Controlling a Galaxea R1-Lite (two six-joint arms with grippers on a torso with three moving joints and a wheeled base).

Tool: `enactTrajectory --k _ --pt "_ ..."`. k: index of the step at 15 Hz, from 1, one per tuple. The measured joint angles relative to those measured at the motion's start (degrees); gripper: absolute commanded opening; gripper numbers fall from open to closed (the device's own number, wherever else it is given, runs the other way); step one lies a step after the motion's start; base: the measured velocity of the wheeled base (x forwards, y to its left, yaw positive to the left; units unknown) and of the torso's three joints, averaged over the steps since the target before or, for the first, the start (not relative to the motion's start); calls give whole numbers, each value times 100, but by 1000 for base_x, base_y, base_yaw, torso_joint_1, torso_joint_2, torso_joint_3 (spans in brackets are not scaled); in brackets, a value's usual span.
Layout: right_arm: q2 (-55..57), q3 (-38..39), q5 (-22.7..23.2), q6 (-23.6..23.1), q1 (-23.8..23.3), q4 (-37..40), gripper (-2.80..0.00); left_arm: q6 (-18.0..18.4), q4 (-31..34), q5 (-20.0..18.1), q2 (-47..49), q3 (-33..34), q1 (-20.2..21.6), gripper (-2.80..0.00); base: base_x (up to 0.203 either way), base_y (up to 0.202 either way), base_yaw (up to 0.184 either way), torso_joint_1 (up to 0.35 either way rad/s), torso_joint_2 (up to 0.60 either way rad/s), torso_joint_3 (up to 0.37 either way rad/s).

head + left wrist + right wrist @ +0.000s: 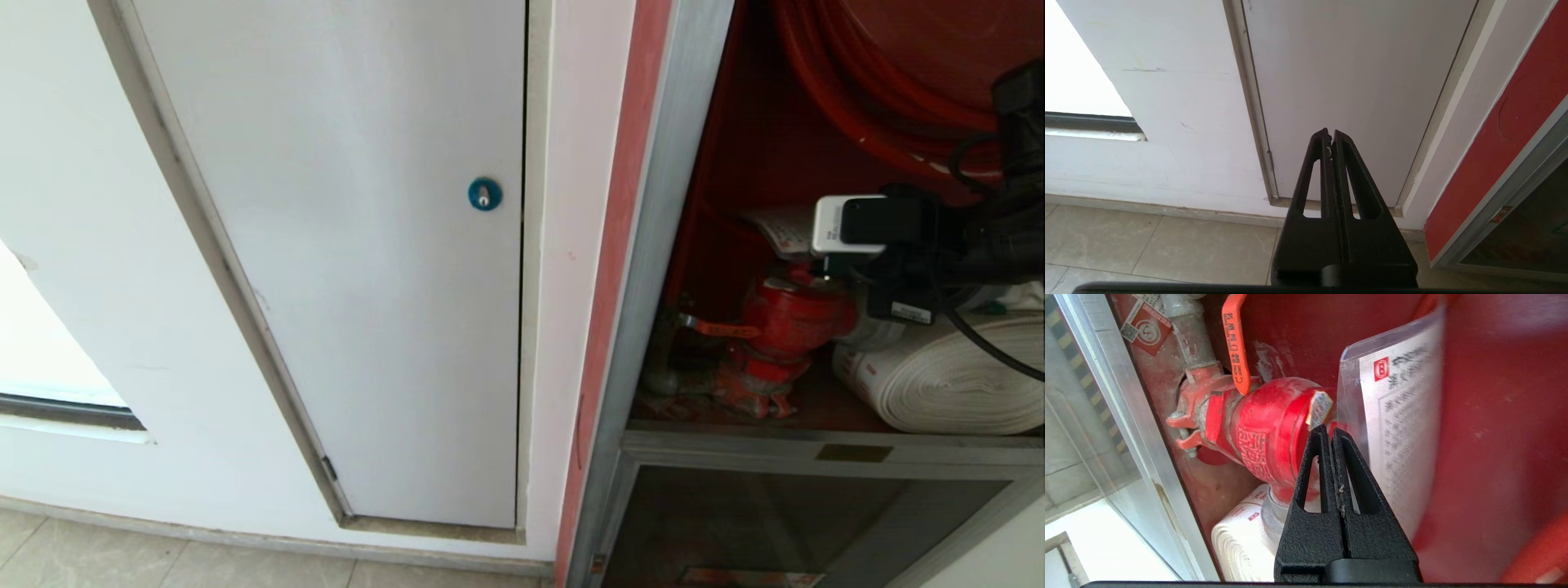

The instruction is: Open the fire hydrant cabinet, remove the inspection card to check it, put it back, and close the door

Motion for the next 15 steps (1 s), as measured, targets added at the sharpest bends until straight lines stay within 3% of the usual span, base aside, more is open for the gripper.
enactTrajectory --k 9,15 --pt "-110 52 -4 -4 -5 53 -280 0 2 -1 0 0 0 -280 0 0 0 0 0 0" --pt "-538 532 18 1 -5 32 -280 0 0 0 0 0 0 -280 0 0 0 0 0 0"
